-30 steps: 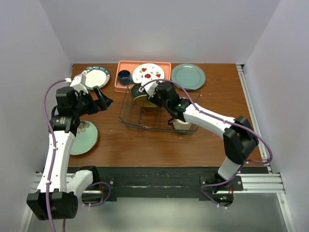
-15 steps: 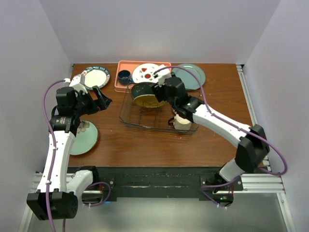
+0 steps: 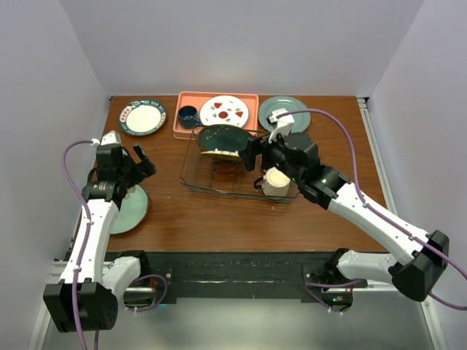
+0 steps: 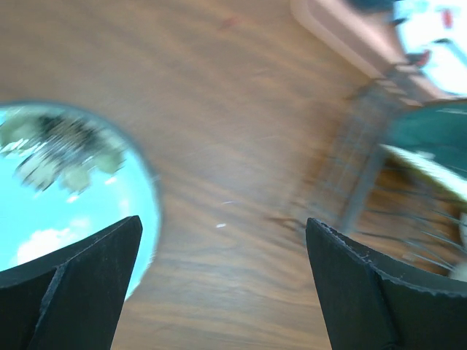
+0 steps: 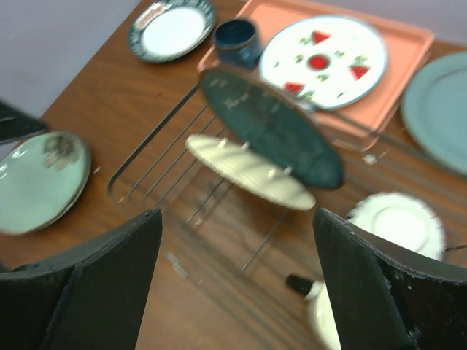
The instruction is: Load the mixed dishes into the dish rack
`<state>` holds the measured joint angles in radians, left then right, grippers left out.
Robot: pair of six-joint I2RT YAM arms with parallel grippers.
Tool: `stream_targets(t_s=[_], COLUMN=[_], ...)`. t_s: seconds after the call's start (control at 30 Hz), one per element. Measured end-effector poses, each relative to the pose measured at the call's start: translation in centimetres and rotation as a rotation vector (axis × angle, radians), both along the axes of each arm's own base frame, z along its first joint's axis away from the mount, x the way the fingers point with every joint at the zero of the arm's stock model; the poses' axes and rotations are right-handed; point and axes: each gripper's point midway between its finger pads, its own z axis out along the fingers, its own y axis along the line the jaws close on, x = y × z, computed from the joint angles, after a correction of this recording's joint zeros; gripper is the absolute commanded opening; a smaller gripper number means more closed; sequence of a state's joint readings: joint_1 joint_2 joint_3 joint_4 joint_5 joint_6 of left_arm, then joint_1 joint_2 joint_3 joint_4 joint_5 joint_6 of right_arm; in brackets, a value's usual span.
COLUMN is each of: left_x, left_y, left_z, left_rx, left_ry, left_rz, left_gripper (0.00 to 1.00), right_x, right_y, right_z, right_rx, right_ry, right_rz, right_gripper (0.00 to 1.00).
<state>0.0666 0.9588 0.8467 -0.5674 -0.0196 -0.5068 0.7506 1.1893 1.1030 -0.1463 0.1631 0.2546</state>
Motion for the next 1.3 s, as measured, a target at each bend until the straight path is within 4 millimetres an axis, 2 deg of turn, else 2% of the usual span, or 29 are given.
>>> stream_targets(t_s=[0.23, 0.4, 0.47, 0.57, 0.8, 0.83, 0.93, 1.1, 1.17, 1.3], left_x=[-2.0, -2.4, -2.2, -2.0, -1.8, -1.8, -1.8, -1.6, -1.4, -1.2], left_y=[3.5, 4.0, 4.1, 4.0, 2.9, 2.8, 2.1, 1.2, 0.8, 0.4], left_z=[-6.4, -9.1, -10.0, -11.2, -12.9, -13.1, -13.6, -13.8, -13.8, -13.8], left_rx=[0.099, 0.121, 0.134, 0.145, 0.116, 0.110, 0.083, 0.068, 0.063, 0.051], left_ry=[0.203, 0.322, 0.368, 0.419, 0.480, 0.485, 0.499, 0.498, 0.492, 0.480], left_rz=[0.168, 0.164, 0.143, 0.105, 0.009, 0.001, -0.034, -0.076, -0.089, -0.101], left_gripper=[1.00, 1.00, 0.95, 0.80, 0.57, 0.50, 0.39, 0.25, 0.21, 0.05], right_x=[-3.1, -4.7, -5.6, -7.0, -9.8, -10.1, -10.4, -10.6, -10.7, -11.2], right_y=[0.5, 0.6, 0.9, 1.4, 2.4, 2.4, 2.7, 3.1, 3.1, 3.0], right_z=[-3.3, -4.8, -5.1, -5.6, -8.9, -9.1, -8.9, -8.3, -8.7, -10.1], right_rx=[0.078, 0.112, 0.136, 0.182, 0.250, 0.253, 0.266, 0.289, 0.290, 0.284], right_ry=[0.145, 0.213, 0.238, 0.271, 0.391, 0.403, 0.409, 0.395, 0.402, 0.433], right_rz=[0.073, 0.103, 0.137, 0.193, 0.288, 0.293, 0.316, 0.345, 0.348, 0.352], right_gripper=[0.87, 0.84, 0.82, 0.81, 0.80, 0.80, 0.80, 0.79, 0.79, 0.79])
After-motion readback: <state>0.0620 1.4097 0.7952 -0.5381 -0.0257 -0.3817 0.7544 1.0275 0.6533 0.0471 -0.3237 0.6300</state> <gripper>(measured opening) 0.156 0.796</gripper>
